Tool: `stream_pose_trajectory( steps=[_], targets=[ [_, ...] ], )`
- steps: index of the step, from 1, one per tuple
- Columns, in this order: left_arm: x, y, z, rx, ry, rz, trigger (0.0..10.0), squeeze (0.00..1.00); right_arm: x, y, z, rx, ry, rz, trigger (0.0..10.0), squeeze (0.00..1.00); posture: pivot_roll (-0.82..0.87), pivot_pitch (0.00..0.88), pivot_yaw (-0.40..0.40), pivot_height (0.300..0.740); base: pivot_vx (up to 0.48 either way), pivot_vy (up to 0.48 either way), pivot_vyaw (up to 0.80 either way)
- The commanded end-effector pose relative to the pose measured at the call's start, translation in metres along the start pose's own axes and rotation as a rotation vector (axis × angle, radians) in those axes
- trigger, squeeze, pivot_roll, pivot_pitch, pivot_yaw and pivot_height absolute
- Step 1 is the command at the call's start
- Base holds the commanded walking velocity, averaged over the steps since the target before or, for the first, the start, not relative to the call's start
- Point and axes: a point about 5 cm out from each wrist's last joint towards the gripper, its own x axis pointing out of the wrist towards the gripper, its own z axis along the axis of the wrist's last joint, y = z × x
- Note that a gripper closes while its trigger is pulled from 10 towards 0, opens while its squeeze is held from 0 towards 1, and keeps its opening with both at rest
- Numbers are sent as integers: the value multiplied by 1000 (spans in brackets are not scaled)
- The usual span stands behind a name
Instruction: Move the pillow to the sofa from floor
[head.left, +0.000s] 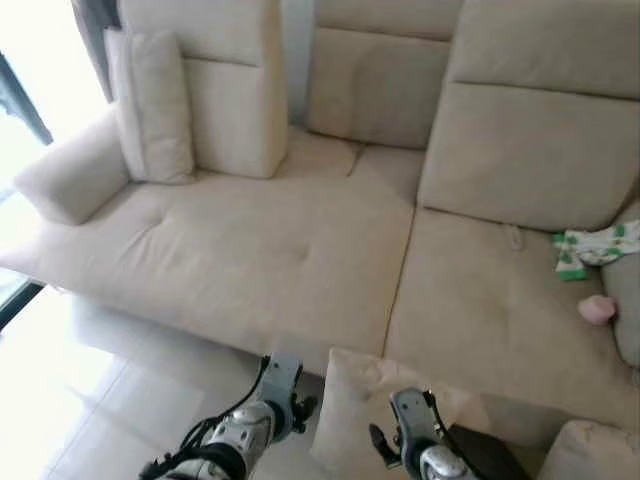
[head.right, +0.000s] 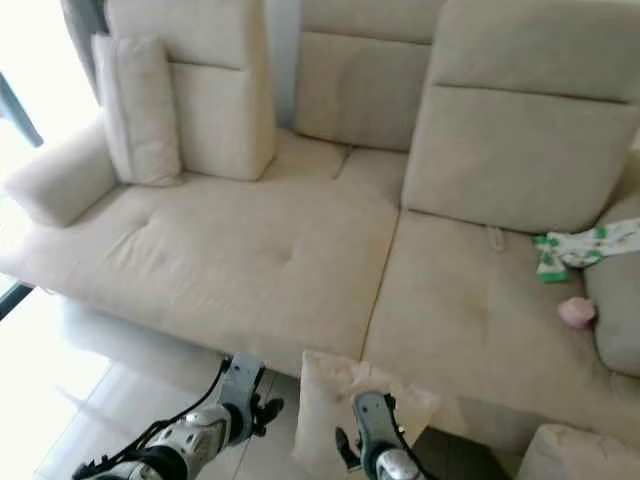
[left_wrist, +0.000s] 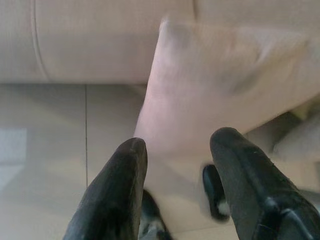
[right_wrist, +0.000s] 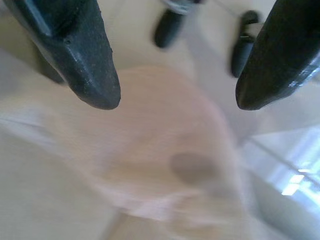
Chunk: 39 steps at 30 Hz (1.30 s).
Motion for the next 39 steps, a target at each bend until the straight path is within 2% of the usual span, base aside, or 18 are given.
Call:
stream_pose_trajectory(
  steps=[1, 5, 7, 8, 9, 10, 12, 14, 17, 22, 30, 31, 32, 33, 34, 37, 38, 39],
  targets=[
    [-2, 4, -12, -14, 32, 13, 10000, 0, 0, 1, 0, 15, -6, -17, 10000, 0, -81, 0, 65, 740, 0, 0, 0],
    [-2, 5, -4, -20, -21, 17, 10000, 0, 1, -3, 8, 27, -57, -46, 10000, 0, -81, 0, 65, 740, 0, 0, 0],
    [-2, 8, 8, -41, -98, 26, 10000, 0, 1, -5, 19, 37, -133, -67, 10000, 0, -81, 0, 68, 740, 0, 0, 0],
    [-3, 10, 18, -62, -165, 30, 10000, 0, 0, -10, 29, 41, -221, -97, 10000, 0, -77, 0, 68, 740, 0, 0, 0],
    [-3, 10, 18, -62, -165, 30, 10000, 0, 0, -10, 29, 41, -221, -97, 10000, 0, -77, 0, 68, 740, 0, 0, 0],
    [-6, 14, 37, -106, -299, 20, 10000, 0, -9, -21, 49, 50, -412, -148, 10000, 0, -76, 0, 68, 740, 0, 0, 0],
    [-6, 14, 37, -106, -299, 20, 10000, 0, -9, -21, 49, 50, -412, -148, 10000, 0, -76, 0, 68, 740, 0, 0, 0],
    [-14, 19, 59, -174, -469, -19, 10000, 0, -27, -31, 66, 38, -607, -194, 10000, 0, -77, 0, 68, 740, 0, 0, 0],
    [-14, 19, 59, -174, -469, -19, 10000, 0, -27, -31, 66, 38, -607, -194, 10000, 0, -77, 0, 68, 740, 0, 0, 0],
    [-24, 21, 82, -174, -618, -42, 10000, 0, -50, -37, 84, -40, -753, -255, 10000, 0, -68, 0, 58, 740, 0, 0, 0],
    [-28, 21, 92, -179, -675, -41, 10000, 0, -58, -38, 89, -55, -795, -271, 10000, 0, -67, 0, 55, 740, 0, 0, 0],
    [-31, 21, 98, -188, -715, -47, 10000, 0, -62, -38, 90, -59, -810, -272, 10000, 0, -65, 0, 53, 740, 0, 0, 0],
    [-34, 21, 102, -194, -750, -50, 10000, 216, -66, -38, 91, -64, -827, -275, 10000, 0, -65, 0, 52, 740, 0, 0, 0],
    [-34, 21, 102, -194, -750, -50, 10000, 216, -66, -38, 91, -64, -827, -275, 10000, 0, -65, 0, 52, 740, 0, 0, 0],
    [-36, 21, 104, -200, -781, -56, 10000, 1000, -69, -39, 92, -67, -839, -281, 10000, 0, -67, 0, 53, 740, 0, 0, 0],
    [-38, 20, 106, -189, -805, -55, 10000, 1000, -72, -40, 93, -63, -849, -290, 10000, 0, -67, 0, 52, 740, 0, 0, 0],
    [-40, 18, 108, -174, -825, -53, 10000, 1000, -75, -40, 94, -54, -856, -299, 10000, 1000, -68, 0, 54, 740, 0, 0, 0],
    [-42, 16, 111, -152, -844, -51, 10000, 1000, -76, -40, 95, -50, -857, -303, 10000, 1000, -70, 0, 56, 740, 0, 0, 0]
  ],
)
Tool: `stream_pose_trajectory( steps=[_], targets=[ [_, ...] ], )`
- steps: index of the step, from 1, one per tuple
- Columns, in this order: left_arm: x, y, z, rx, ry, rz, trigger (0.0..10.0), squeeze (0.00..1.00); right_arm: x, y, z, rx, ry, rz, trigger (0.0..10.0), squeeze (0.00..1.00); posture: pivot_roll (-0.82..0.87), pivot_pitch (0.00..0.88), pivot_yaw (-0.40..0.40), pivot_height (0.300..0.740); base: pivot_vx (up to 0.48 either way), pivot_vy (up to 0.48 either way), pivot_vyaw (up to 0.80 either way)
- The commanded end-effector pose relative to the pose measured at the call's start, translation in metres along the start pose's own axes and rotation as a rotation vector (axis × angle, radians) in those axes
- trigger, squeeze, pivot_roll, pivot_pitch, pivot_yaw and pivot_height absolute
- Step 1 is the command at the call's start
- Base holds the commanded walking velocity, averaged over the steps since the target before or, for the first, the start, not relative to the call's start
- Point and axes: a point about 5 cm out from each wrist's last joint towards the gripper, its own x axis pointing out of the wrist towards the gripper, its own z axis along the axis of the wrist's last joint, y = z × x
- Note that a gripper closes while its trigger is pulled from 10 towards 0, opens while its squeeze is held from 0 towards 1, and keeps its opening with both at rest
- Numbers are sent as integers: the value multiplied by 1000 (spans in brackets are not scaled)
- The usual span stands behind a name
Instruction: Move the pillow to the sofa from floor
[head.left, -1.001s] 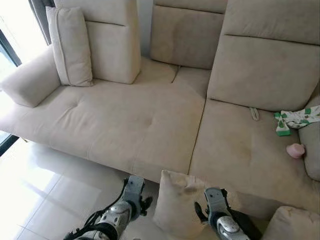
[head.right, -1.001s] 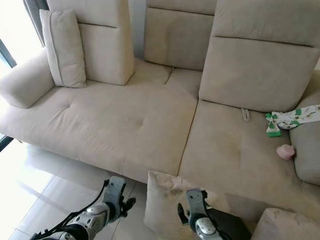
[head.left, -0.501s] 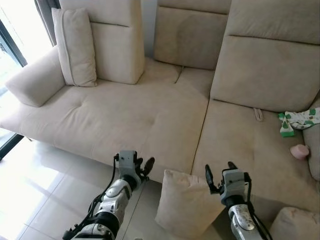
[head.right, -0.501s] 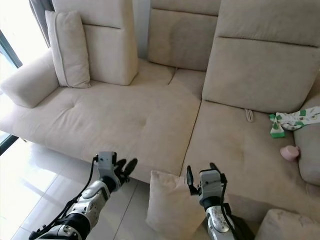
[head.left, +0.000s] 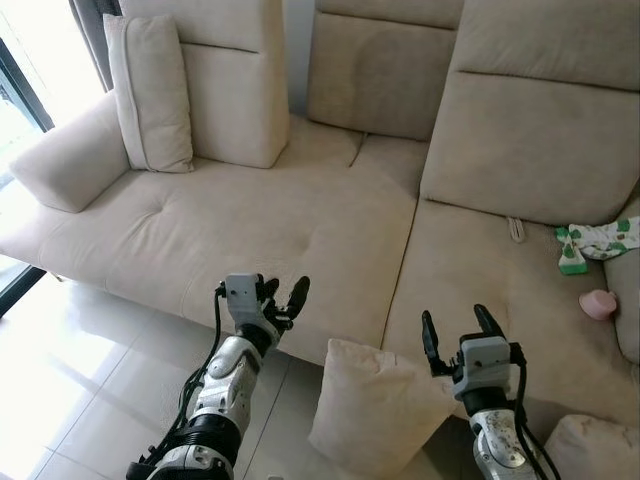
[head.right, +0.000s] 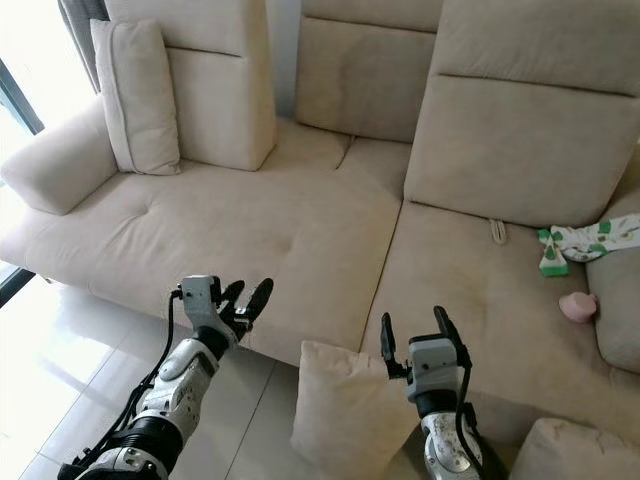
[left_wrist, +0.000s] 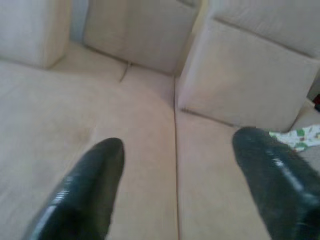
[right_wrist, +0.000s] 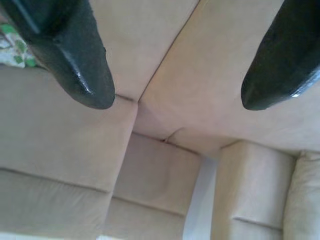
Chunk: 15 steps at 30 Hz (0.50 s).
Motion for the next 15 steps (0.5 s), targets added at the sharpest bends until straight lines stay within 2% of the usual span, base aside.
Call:
stream_pose_trajectory(
  steps=[1, 3, 4, 5, 6, 8, 12, 15],
  targets=[
    [-3, 0, 3, 25, -31, 2, 10000, 1000, -3, -1, -1, -1, 22, -15, 10000, 1000, -71, 0, 56, 740, 0, 0, 0],
    [-3, 0, 3, 25, -31, 2, 10000, 1000, -3, -1, -1, -1, 22, -15, 10000, 1000, -71, 0, 56, 740, 0, 0, 0],
    [-3, 0, 6, 47, -52, 7, 10000, 1000, -4, -1, -2, -2, 32, -25, 10000, 925, -72, 0, 58, 740, 0, 0, 0],
    [-3, 0, 8, 60, -65, 11, 10000, 1000, -4, -2, -2, -5, 40, -32, 10000, 925, -72, 0, 58, 740, 0, 0, 0],
    [-3, 0, 11, 84, -79, 19, 10000, 0, -4, -2, -2, -4, 46, -37, 10000, 0, -75, 0, 59, 740, 0, 0, 0],
    [-5, 3, 17, 139, -109, 43, 10000, 0, -5, -3, -1, -1, 50, -41, 10000, 0, -81, 0, 60, 740, 0, 0, 0],
    [-7, 4, 23, 158, -139, 65, 10000, 0, -6, -4, 3, -1, 42, -45, 10000, 0, -84, 0, 58, 740, 0, 0, 0],
    [-9, 4, 25, 132, -146, 59, 10000, 0, -8, -5, 6, -5, 34, -44, 10000, 0, -84, 0, 55, 740, 0, 0, 0]
  ],
)
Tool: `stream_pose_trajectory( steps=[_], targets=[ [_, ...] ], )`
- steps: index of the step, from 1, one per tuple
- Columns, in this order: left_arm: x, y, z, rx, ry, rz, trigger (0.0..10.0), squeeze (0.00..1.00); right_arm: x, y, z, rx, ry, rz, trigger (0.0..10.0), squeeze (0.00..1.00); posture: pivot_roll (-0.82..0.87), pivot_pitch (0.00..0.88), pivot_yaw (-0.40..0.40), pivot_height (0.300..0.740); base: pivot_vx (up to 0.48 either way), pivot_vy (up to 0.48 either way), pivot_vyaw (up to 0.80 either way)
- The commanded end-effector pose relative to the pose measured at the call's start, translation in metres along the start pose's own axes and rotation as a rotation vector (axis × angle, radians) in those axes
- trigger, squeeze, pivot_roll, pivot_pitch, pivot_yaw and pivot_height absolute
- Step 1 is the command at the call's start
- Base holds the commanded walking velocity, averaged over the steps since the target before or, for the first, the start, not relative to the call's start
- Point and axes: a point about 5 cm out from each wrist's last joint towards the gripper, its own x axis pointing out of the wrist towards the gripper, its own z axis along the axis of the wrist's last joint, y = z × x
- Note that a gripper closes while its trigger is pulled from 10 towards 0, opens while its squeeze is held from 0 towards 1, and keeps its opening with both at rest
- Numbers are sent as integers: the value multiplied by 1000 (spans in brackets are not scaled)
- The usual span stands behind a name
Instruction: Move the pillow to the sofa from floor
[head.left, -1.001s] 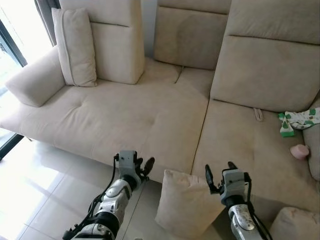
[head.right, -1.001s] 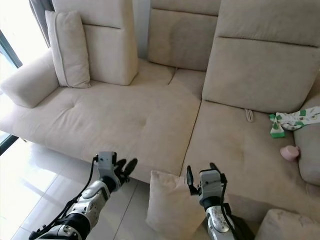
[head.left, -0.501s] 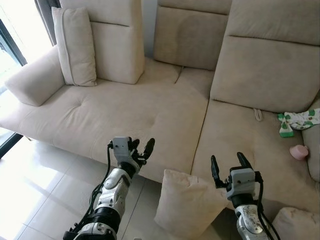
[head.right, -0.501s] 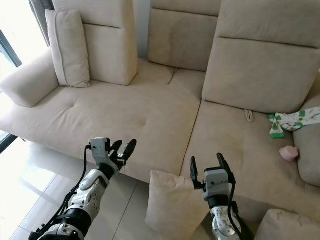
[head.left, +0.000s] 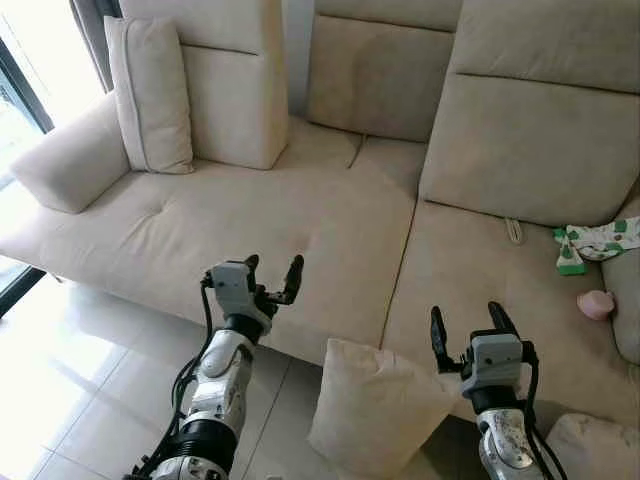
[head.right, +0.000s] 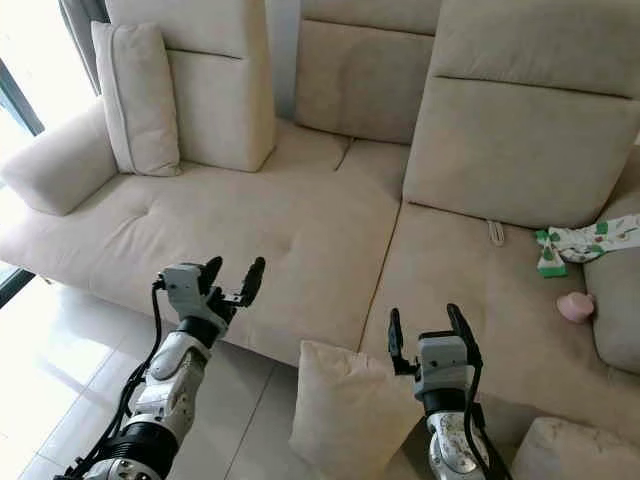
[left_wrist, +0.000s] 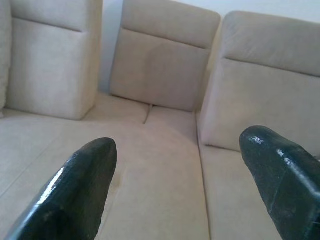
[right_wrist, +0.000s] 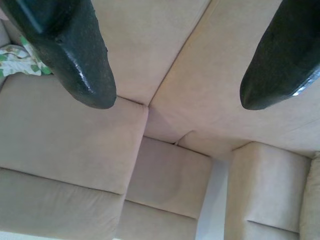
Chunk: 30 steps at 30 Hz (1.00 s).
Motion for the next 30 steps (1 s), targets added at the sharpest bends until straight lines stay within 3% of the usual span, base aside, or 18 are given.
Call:
stream_pose_trajectory(
  steps=[1, 16, 24, 30],
  targets=[
    [-3, 0, -1, -3, 10, -4, 10000, 0, -1, 0, 1, 0, 5, 1, 10000, 0, -84, 0, 55, 740, 0, 0, 0],
    [-12, -9, -10, -47, 67, -69, 10000, 0, 2, 3, 2, 1, 29, -5, 10000, 0, -69, 0, 51, 740, 0, 0, 0],
    [-13, -9, -10, -48, 77, -72, 10000, 0, 2, 2, 2, 12, 46, -15, 10000, 0, -71, 0, 49, 740, 0, 0, -769],
    [-12, -11, -10, -52, 81, -76, 10000, 0, 5, 4, 4, 12, 44, -4, 10000, 0, -73, 0, 46, 740, 0, 0, 0]
  ],
)
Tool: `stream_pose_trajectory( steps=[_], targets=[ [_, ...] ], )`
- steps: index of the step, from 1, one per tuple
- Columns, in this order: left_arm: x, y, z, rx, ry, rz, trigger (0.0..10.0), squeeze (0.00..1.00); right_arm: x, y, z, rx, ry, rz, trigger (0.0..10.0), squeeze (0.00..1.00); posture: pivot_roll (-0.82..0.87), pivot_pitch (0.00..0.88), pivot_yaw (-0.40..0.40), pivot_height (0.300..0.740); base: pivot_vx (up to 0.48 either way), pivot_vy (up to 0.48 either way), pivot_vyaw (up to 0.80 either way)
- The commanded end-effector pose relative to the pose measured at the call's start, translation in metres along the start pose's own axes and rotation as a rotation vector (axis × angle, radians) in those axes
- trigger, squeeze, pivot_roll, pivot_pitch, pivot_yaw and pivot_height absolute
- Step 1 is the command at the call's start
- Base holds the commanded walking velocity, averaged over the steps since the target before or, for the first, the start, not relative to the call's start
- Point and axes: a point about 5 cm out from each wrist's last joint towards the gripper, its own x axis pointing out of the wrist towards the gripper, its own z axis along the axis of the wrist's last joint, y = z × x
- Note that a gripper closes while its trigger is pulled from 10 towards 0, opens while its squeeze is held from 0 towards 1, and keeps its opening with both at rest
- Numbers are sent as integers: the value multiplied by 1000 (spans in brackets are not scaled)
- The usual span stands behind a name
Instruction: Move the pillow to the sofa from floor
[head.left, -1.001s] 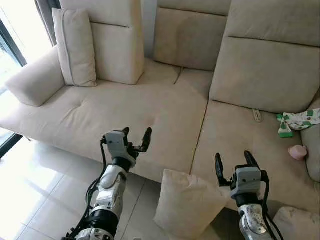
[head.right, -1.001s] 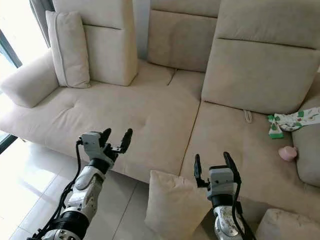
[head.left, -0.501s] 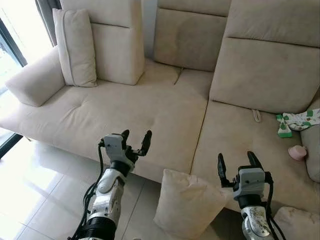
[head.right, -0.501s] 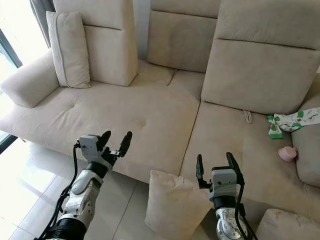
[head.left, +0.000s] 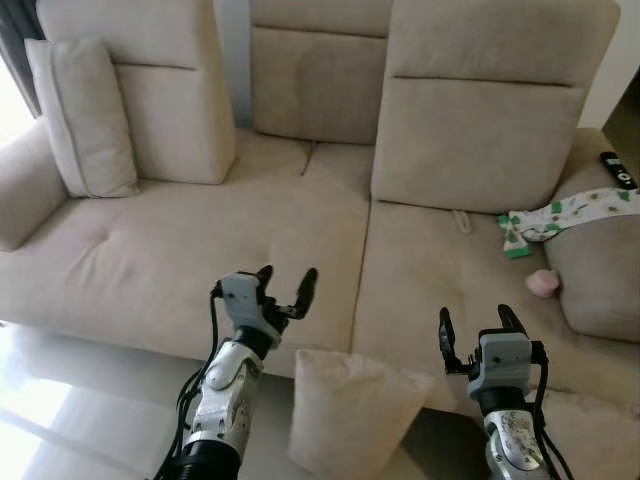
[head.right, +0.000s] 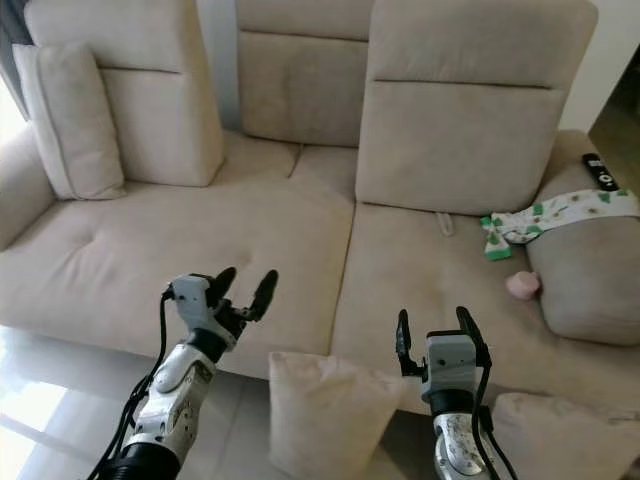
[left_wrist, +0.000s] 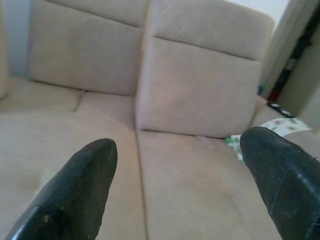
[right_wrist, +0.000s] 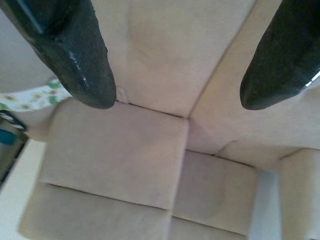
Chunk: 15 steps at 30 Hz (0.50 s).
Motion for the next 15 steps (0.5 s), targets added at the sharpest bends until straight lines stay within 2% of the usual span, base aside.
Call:
stream_pose_trajectory(
  steps=[1, 15],
  targets=[
    [-4, 4, -3, -7, 15, 18, 10000, 0, 0, 4, 0, 5, 12, 10, 10000, 0, -74, 0, 45, 740, 0, 0, 0],
    [-2, 1, -3, -3, 23, 8, 10000, 0, 2, 5, -3, -10, 25, 22, 10000, 0, -77, 0, 45, 740, 0, 0, 0]
  ],
)
